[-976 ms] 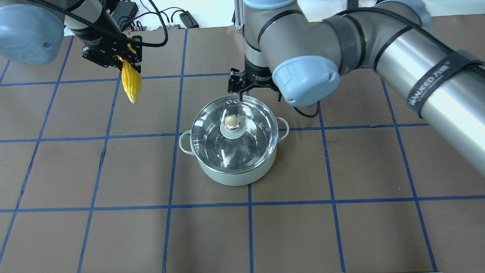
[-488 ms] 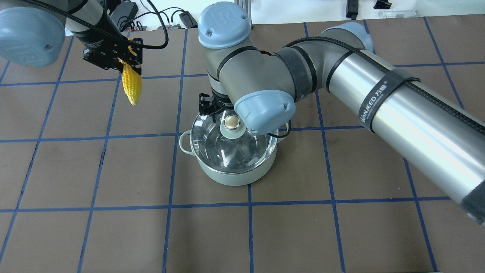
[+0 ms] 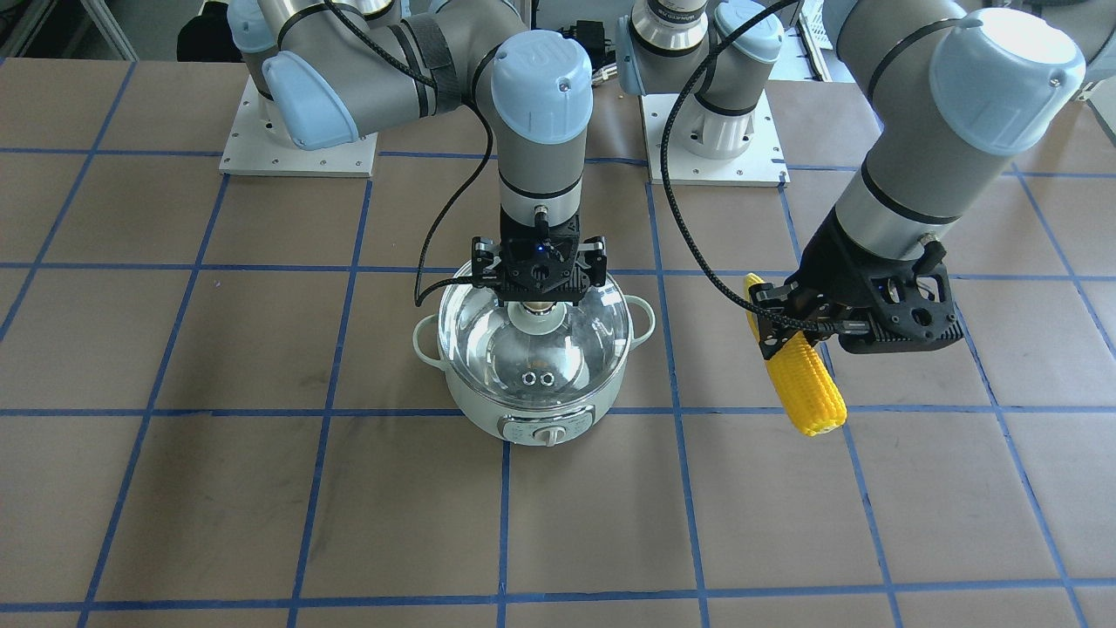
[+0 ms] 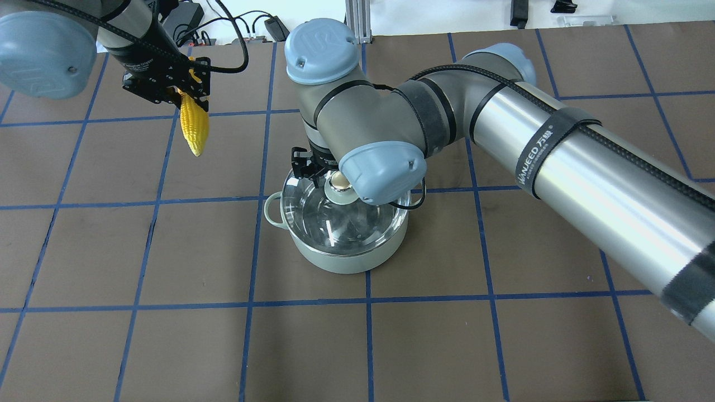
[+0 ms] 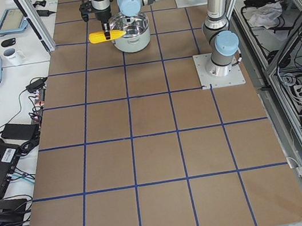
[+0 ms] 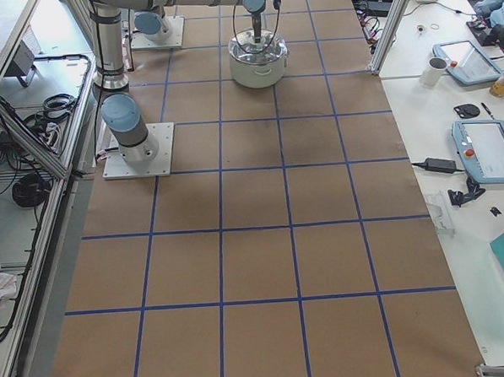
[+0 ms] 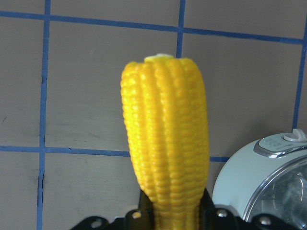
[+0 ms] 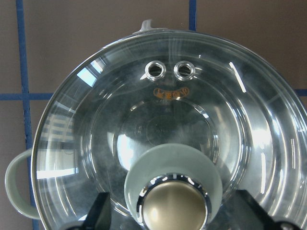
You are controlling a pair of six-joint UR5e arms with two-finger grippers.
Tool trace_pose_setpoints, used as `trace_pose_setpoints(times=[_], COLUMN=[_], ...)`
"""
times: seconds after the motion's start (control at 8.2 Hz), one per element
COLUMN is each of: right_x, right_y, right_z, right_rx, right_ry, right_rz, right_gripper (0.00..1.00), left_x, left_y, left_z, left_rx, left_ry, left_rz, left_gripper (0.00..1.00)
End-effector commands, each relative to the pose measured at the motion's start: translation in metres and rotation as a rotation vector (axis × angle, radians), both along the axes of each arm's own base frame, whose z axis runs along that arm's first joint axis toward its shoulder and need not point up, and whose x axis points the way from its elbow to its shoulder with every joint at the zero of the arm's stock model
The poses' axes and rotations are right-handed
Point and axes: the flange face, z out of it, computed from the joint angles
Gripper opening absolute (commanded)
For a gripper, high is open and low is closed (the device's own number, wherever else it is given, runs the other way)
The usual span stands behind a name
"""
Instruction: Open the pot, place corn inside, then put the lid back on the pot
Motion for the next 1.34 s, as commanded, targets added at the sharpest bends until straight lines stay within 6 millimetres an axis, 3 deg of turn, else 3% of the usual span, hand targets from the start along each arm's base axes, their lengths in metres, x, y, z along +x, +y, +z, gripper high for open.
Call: trace_pose_setpoints(times=[0.0,0.12,0.24,0.49,0.73,0.85,0.98,1.22], right_x=[0.0,0.0,0.0,0.0,-0.003,-0.016,-0.042,-0.125], right_y=[-0.002,-0.001,-0.001,-0.001,-0.003,-0.004,-0.007,-0.029], right_z=[-0.002,-0.001,-0.001,0.0,0.013,0.043,0.064,0.1], right_rx=[-0.003,-0.003,-0.003,-0.002,-0.014,-0.034,-0.009,-0.023], right_ry=[0.001,-0.001,-0.001,0.003,0.003,-0.01,0.005,0.011], right_rz=[0.01,0.013,0.011,0.011,0.014,0.002,0.014,0.063], right_gripper=[0.59,0.35,0.23,0.11,0.07,0.07,0.05,0.04], left_x=[0.0,-0.001,-0.001,-0.001,-0.006,-0.006,-0.008,-0.011], left_y=[0.0,0.0,0.0,0.0,0.001,0.001,0.002,0.004], left_z=[0.0,0.0,0.0,0.0,0.0,0.0,0.0,-0.002], left_rx=[0.0,-0.001,-0.001,-0.001,0.0,0.002,0.002,0.019], left_ry=[-0.001,-0.001,-0.001,0.0,0.0,0.001,0.002,0.007], left_rz=[-0.001,-0.001,0.001,0.009,0.009,0.021,0.027,0.054], left_gripper=[0.0,0.0,0.0,0.0,0.0,0.0,0.0,0.0])
